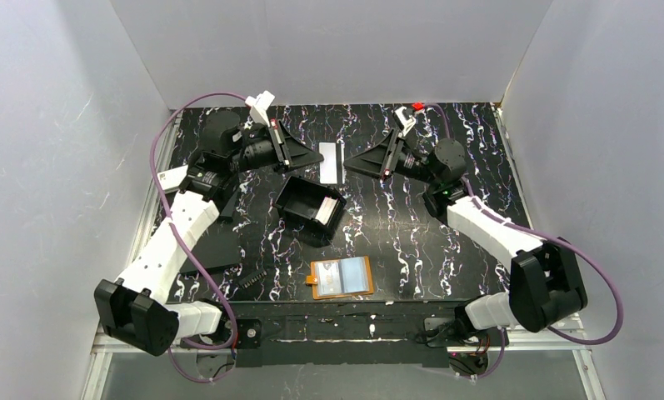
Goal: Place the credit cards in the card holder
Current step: Pick up the credit card from the storage box, then insert the credit card into the card holder.
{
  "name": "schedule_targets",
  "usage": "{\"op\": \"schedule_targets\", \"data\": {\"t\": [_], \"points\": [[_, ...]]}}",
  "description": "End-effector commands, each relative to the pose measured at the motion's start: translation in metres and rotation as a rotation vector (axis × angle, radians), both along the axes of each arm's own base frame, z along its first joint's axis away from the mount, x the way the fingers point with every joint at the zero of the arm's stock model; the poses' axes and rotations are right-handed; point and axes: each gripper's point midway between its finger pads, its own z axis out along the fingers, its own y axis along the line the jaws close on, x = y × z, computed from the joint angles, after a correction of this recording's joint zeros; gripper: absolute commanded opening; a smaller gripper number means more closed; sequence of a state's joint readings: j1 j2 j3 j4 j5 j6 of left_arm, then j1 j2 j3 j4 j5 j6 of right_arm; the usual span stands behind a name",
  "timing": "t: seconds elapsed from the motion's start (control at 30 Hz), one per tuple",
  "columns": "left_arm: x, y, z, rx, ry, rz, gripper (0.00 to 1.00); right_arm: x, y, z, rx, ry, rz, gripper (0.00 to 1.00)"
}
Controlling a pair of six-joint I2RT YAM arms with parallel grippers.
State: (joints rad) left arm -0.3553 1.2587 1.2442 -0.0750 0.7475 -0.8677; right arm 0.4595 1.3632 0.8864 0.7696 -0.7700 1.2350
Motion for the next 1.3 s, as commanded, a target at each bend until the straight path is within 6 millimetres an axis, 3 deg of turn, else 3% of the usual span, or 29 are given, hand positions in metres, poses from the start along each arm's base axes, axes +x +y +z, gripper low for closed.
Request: {"op": "schedule_targets", "data": {"t": [0.0,0.2,0.5,0.57,0.6,0.63,0.67,0.7,0.77,0.83,0.9,0.93,1.07,1.27], "points": [[-0.016,0.000,0.029,-0.091,-0.060,-0.037,0.00,-0.009,-0.003,0.040,0.145,-0.031,0.043,0.47],[-0.019,-0.001,0.020,-0.089,-0.035,-0.045,0.00,-0.014,-0.003,0.040,0.196,-0.001,0.068,0.35],[-0.025,-0.007,0.011,-0.083,-0.018,-0.066,0.00,-0.021,0.007,0.029,0.212,0.044,0.107,0.26],[-0.026,-0.008,0.005,-0.079,-0.004,-0.069,0.00,-0.023,0.008,0.023,0.209,0.059,0.118,0.16],[-0.027,-0.008,0.002,-0.076,0.002,-0.070,0.00,-0.024,0.008,0.020,0.208,0.060,0.120,0.03],[-0.028,-0.008,-0.003,-0.069,0.009,-0.070,0.00,-0.024,0.007,0.016,0.201,0.066,0.119,0.01],[-0.028,-0.006,-0.010,-0.051,0.019,-0.061,0.00,-0.025,0.005,0.007,0.179,0.072,0.115,0.01],[-0.029,-0.002,-0.024,-0.007,0.061,-0.040,0.07,-0.025,0.004,-0.006,0.134,0.064,0.108,0.01],[-0.035,0.011,-0.064,0.141,0.141,-0.006,0.32,-0.017,-0.002,-0.070,-0.101,0.165,0.054,0.01],[-0.053,0.031,-0.115,0.317,0.286,0.014,0.52,-0.019,-0.024,-0.134,-0.404,0.194,-0.009,0.01],[-0.069,0.042,-0.144,0.398,0.344,-0.004,0.53,-0.037,-0.047,-0.179,-0.635,0.206,0.036,0.01],[-0.076,0.043,-0.154,0.402,0.367,-0.013,0.53,-0.050,-0.054,-0.192,-0.691,0.226,0.093,0.01],[-0.098,0.031,-0.175,0.392,0.353,-0.044,0.50,-0.087,-0.063,-0.213,-0.729,0.293,0.224,0.01],[-0.132,-0.005,-0.224,0.517,0.310,-0.143,0.36,-0.114,-0.045,-0.223,-0.701,0.337,0.294,0.01]]}}
